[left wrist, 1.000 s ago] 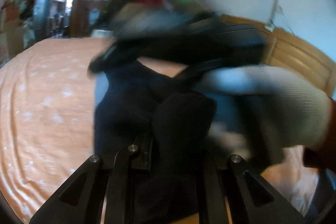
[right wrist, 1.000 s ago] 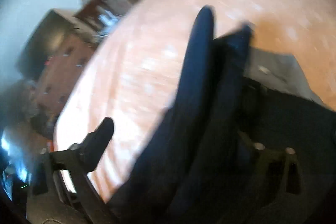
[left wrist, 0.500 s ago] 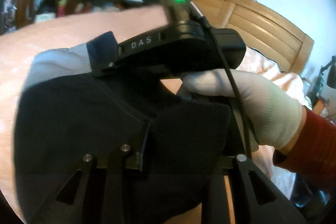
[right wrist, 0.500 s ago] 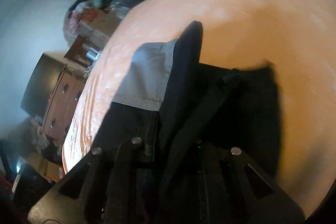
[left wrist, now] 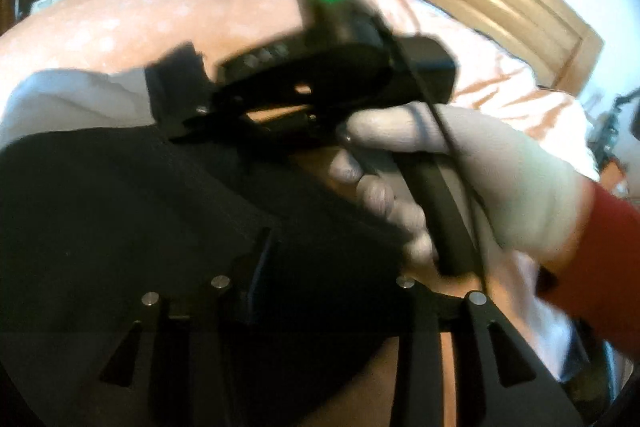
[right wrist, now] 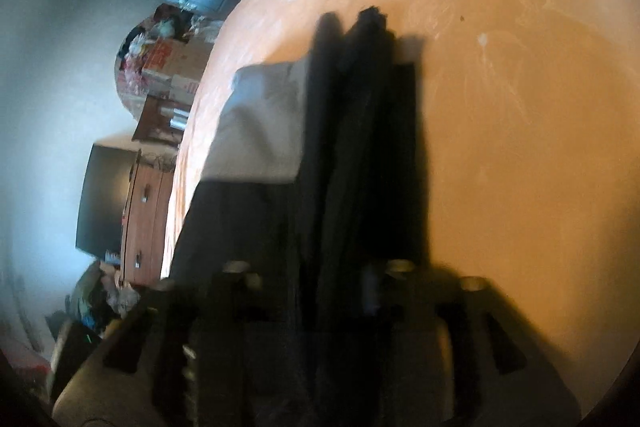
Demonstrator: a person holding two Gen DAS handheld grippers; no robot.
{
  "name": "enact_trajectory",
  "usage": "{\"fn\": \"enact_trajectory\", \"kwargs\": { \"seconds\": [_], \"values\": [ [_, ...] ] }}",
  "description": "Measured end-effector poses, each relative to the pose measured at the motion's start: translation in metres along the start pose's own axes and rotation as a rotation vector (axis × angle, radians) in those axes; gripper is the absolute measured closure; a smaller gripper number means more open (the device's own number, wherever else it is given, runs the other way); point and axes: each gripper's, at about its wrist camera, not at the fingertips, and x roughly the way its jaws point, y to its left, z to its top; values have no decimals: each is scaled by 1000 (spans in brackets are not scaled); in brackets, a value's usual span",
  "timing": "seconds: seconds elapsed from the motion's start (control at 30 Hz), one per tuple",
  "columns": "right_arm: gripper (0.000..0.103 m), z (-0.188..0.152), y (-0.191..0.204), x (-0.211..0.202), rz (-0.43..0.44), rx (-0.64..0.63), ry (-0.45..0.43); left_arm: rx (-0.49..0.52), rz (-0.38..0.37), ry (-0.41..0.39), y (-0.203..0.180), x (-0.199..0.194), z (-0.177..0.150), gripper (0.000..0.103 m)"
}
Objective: Fold small clothes
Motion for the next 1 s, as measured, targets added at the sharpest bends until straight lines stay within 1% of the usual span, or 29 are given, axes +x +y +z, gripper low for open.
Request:
{"fn": "enact_trajectory", "kwargs": {
  "seconds": [0.03,0.07,0.1,0.13,0.2,0.23,0.27,0.33,0.37,0.4,0.43,0.47,0.5,0.53,0.6,0.63,0.7,0.73,0.8,0.83,0.87,0.9,0.93,0.97,1.0],
  "values": [
    [44,-5,1,-7,0,-7,10,8,-4,-20,-2,-19,-6,63],
    [38,-17,8,-14,1,-16,29,16,-1,-61,-5,-49,-16,63],
    [36,-23,9,-16,0,-19,42,17,3,-90,-5,-69,-23,61],
    [35,-32,10,-20,-4,-25,58,4,13,-119,-3,-94,-33,59],
    [35,-50,15,-28,0,-35,79,-33,35,-157,4,-126,-48,59],
    [35,-60,16,-32,9,-38,80,-43,56,-173,9,-139,-54,59],
    [33,-65,17,-34,8,-39,79,-65,97,-186,21,-156,-67,59],
    [33,-77,20,-33,14,-35,78,-108,128,-202,33,-171,-80,59],
    [34,-82,21,-32,6,-32,72,-132,155,-200,45,-177,-88,59],
    [35,-84,23,-30,-4,-29,62,-142,175,-190,48,-177,-92,59],
    [40,-87,20,-30,-6,-22,47,-150,198,-180,53,-177,-97,59],
    [54,-89,21,-29,-1,-8,19,-160,221,-175,63,-178,-101,59],
    [66,-91,22,-27,7,-1,7,-166,241,-166,70,-173,-105,59],
    [81,-94,25,-23,11,2,-1,-163,257,-154,74,-168,-106,59],
    [89,-104,32,-19,34,3,-25,-156,278,-141,76,-158,-106,59],
    [95,-109,32,-21,51,4,-40,-160,275,-136,78,-152,-104,59],
    [97,-118,16,-28,73,48,-80,-162,268,-133,80,-137,-97,57],
    [98,-120,7,-29,72,75,-87,-156,270,-130,80,-130,-92,52],
    [98,-122,-10,-25,61,114,-86,-130,314,-109,80,-115,-89,46],
    [99,-121,-11,-22,46,105,-82,-110,359,-80,85,-102,-86,46],
    [99,-121,-10,-22,32,92,-81,-96,385,-67,89,-95,-84,41],
    [99,-118,-7,-24,10,71,-89,-83,395,-59,93,-91,-82,37],
    [100,-117,-8,-27,-12,64,-99,-50,416,-44,95,-89,-82,36],
    [100,-114,-13,-32,-37,71,-117,0,464,-24,96,-89,-82,39],
    [101,-111,-25,-37,-31,107,-125,44,509,-4,96,-94,-85,43]
  ]
}}
